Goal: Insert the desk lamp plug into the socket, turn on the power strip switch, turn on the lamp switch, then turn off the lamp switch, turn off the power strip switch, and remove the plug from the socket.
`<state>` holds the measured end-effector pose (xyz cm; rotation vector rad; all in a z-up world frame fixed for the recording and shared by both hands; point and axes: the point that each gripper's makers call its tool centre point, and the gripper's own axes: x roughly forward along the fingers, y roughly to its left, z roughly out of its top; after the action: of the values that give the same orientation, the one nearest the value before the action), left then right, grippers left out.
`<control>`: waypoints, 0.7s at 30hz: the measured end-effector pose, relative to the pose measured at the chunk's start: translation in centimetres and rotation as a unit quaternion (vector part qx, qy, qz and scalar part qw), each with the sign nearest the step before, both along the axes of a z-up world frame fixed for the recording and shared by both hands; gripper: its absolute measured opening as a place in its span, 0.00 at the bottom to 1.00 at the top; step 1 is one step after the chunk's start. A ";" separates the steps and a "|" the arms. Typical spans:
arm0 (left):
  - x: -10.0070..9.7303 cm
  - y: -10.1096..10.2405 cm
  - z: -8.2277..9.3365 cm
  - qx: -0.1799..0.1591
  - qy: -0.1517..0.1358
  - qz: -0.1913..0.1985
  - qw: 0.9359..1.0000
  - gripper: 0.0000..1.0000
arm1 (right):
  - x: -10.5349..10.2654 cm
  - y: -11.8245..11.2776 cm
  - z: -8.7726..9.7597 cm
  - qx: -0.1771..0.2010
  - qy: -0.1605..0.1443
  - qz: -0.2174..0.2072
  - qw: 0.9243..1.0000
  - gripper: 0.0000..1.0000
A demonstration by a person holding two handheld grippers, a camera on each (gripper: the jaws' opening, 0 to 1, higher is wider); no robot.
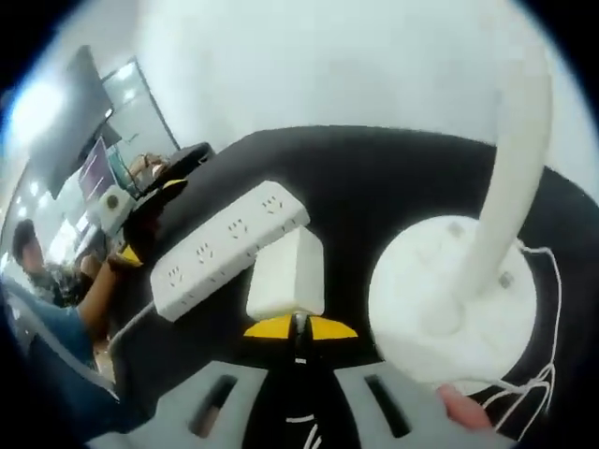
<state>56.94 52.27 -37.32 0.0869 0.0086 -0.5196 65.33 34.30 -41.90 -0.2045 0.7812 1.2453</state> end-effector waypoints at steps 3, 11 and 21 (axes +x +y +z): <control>0.0 0.1 0.0 -0.001 0.000 0.000 1.000 0.85 | 0.9 -0.1 0.0 -0.010 -0.046 0.013 0.999 0.06; 0.0 0.0 0.0 -0.002 0.000 -0.002 1.000 0.84 | 1.8 0.4 1.4 -0.034 -0.211 0.050 0.976 0.05; -0.1 0.0 0.1 -0.004 0.000 -0.004 1.000 0.84 | 0.5 0.5 3.1 -0.090 -0.415 0.091 0.901 0.05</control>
<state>56.86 52.31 -37.22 0.0785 0.0053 -0.5285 65.82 34.85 -38.80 -0.9123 0.1252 1.1089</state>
